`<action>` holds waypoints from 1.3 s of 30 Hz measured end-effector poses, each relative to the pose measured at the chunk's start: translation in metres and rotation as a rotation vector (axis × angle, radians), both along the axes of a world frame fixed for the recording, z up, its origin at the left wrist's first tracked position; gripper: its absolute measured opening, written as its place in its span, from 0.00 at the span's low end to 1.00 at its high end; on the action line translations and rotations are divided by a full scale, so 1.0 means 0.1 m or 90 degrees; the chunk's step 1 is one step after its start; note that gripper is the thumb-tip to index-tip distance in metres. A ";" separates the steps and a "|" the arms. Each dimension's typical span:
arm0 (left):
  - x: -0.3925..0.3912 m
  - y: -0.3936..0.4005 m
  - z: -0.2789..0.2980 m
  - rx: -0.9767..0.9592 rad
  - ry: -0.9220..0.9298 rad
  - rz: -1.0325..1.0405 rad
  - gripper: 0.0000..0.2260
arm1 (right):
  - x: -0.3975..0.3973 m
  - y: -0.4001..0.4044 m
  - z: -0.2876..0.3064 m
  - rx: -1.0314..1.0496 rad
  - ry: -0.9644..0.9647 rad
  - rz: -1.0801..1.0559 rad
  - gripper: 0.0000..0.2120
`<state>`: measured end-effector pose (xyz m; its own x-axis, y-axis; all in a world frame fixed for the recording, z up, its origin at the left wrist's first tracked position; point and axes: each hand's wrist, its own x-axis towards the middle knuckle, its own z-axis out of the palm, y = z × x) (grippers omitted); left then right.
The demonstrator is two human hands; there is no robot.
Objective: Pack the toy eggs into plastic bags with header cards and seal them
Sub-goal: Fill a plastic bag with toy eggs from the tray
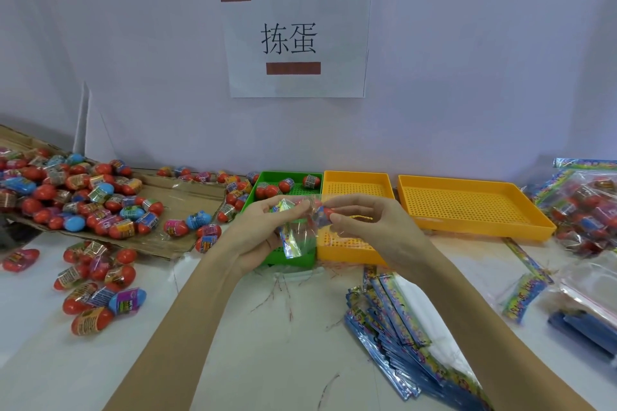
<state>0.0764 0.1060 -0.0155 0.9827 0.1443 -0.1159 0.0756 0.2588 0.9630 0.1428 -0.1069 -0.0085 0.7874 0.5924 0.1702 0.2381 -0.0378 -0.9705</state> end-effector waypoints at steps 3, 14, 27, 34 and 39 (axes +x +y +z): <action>0.00 -0.06 0.04 -0.037 0.004 -0.013 0.18 | -0.01 0.01 -0.02 0.016 0.007 -0.023 0.09; 0.01 -0.11 0.04 0.007 0.022 -0.003 0.10 | -0.05 0.06 -0.04 -0.019 -0.042 -0.051 0.06; -0.06 0.01 0.10 0.272 -0.098 0.007 0.20 | -0.02 -0.01 0.09 -0.144 -0.252 -0.063 0.15; -0.09 -0.12 0.08 0.409 -0.145 -0.148 0.22 | -0.12 0.02 0.13 -0.154 -0.450 -0.072 0.12; -0.09 0.05 0.12 0.393 -0.128 -0.079 0.21 | -0.13 0.01 0.23 -0.011 -0.439 -0.188 0.11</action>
